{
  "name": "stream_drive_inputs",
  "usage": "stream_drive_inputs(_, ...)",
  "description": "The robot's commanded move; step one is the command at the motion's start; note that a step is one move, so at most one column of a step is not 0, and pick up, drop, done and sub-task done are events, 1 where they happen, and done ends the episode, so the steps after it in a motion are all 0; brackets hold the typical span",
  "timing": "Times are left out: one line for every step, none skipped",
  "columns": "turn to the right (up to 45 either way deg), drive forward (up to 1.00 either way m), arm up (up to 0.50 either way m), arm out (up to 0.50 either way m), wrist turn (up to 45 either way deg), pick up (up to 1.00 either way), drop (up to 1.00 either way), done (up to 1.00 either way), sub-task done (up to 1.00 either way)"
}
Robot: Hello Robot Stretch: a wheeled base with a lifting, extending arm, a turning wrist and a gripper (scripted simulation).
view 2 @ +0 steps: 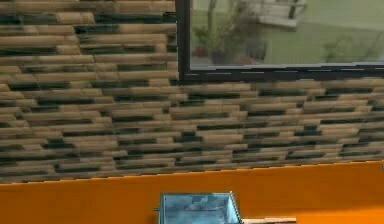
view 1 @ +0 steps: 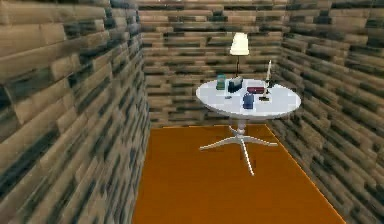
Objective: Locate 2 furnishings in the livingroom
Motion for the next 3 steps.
stream_drive_inputs(0.0, 0.90, 0.00, 0.00, 0.0, 0.00, 0.00, 0.00, 0.00)
stream_drive_inputs(24.0, 0.00, 0.00, 0.00, 0.0, 0.00, 0.00, 0.00, 0.00)
stream_drive_inputs(0.0, 0.00, 0.00, 0.00, 0.0, 0.00, 0.00, 0.00, 1.00)
